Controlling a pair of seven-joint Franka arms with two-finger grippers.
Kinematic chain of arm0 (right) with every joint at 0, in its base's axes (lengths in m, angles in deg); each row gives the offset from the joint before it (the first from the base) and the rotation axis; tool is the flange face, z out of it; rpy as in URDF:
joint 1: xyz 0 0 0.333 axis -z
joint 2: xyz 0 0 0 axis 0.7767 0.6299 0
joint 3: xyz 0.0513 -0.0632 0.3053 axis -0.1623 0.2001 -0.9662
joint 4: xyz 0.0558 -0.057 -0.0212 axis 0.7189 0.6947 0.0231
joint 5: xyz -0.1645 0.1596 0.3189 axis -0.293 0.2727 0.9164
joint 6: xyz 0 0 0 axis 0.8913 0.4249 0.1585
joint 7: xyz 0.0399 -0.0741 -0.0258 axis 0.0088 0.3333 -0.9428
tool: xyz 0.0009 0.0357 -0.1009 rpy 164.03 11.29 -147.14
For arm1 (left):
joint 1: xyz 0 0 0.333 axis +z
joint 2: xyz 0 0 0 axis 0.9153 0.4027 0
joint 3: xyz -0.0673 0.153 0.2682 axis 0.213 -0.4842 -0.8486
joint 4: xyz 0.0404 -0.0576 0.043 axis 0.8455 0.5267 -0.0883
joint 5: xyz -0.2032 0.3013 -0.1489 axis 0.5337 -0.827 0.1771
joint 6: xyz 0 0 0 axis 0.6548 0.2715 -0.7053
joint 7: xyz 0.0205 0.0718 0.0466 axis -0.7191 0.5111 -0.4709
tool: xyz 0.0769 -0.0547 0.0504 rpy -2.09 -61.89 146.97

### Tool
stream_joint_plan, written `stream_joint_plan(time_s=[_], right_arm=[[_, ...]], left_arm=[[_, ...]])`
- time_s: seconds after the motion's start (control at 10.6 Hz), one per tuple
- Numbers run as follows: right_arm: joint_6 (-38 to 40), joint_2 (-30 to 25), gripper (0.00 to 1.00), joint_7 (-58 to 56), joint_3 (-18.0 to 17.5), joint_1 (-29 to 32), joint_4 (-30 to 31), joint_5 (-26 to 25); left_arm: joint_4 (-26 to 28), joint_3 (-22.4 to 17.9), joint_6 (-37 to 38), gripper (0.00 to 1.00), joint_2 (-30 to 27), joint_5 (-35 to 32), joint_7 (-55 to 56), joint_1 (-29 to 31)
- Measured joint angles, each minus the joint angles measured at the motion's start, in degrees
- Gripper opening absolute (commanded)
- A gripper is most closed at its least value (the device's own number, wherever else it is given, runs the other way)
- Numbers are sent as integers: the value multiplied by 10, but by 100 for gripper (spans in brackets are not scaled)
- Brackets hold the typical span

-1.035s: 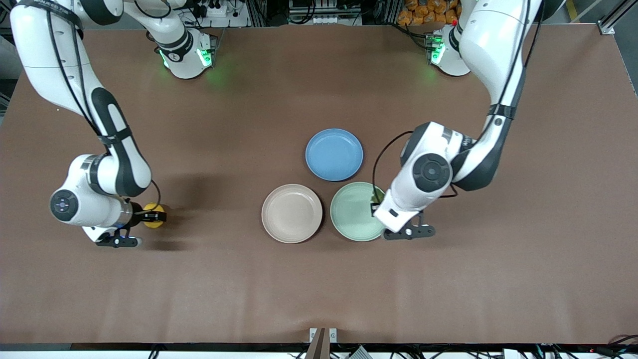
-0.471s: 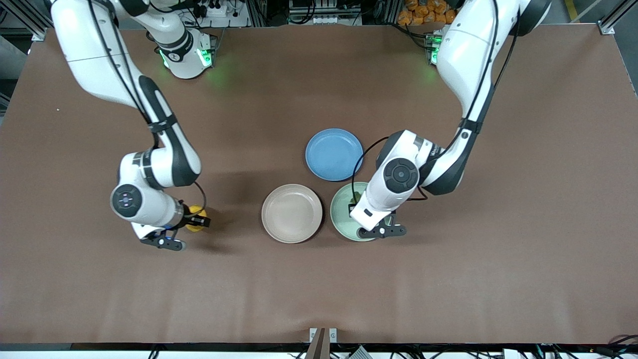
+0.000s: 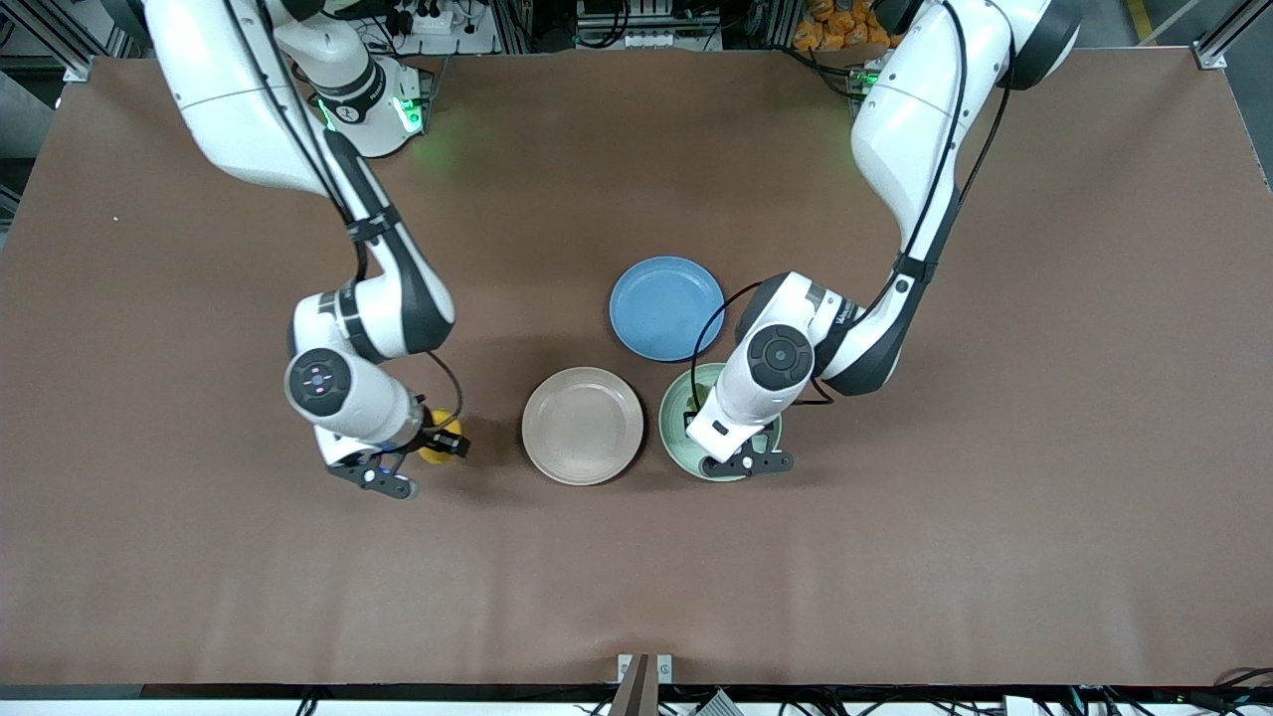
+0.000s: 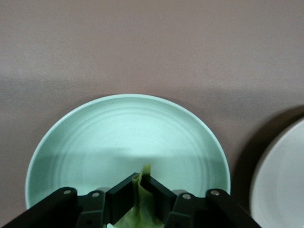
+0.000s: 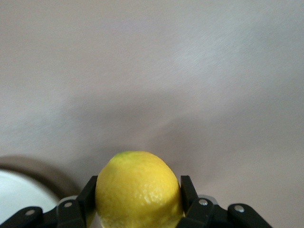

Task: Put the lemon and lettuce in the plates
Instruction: 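Carry the lettuce over the green plate while the right gripper carries the lemon, then open the left gripper over the green plate while the right gripper releases the lemon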

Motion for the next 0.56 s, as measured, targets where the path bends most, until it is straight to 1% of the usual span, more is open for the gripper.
stream_joint_plan(time_s=[0.09, 0.56], right_arm=[[0, 0, 0, 27, 0, -16, -2, 0], [-3, 6, 0, 164, 0, -69, -24, 1]], left_arm=[[0, 0, -7, 100, 7, 0, 0, 0], [-10, -3, -10, 100, 14, -1, -30, 0]])
